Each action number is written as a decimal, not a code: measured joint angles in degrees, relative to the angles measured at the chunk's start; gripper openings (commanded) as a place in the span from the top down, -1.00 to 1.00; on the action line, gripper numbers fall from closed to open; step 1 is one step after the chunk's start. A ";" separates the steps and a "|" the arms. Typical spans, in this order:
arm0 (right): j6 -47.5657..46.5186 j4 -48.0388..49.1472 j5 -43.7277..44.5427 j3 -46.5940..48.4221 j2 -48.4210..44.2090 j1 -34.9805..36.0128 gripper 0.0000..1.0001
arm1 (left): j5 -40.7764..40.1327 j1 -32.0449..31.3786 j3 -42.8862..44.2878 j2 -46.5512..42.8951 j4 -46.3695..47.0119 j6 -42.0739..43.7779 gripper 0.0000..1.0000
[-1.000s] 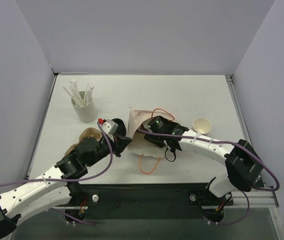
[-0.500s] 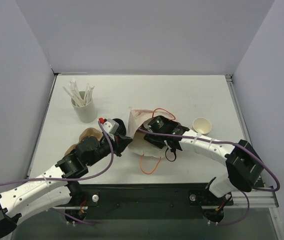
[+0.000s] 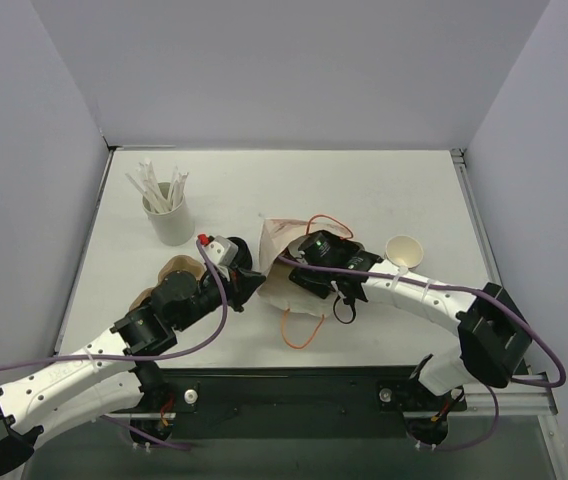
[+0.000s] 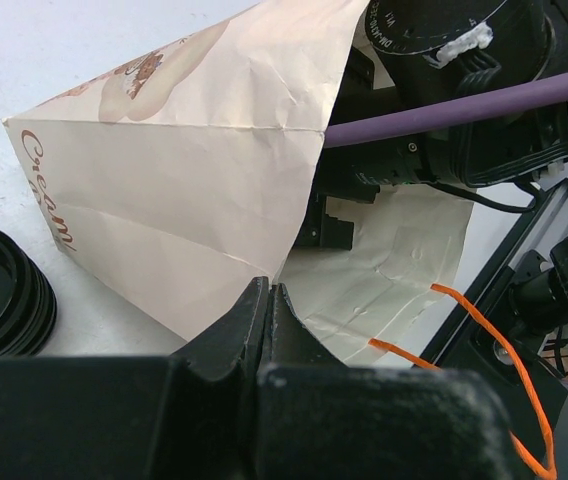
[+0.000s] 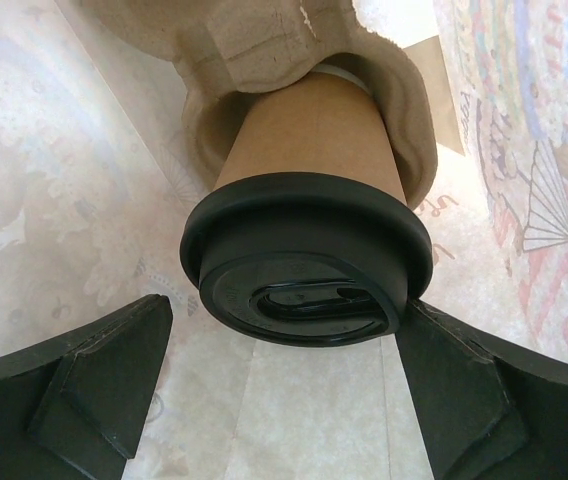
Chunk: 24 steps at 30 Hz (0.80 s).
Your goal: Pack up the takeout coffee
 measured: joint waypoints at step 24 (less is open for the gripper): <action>-0.07 -4.85 -3.04 0.00 -3.54 -0.26 -1.00 | -0.22 0.00 2.97 2.38 -2.14 -1.40 1.00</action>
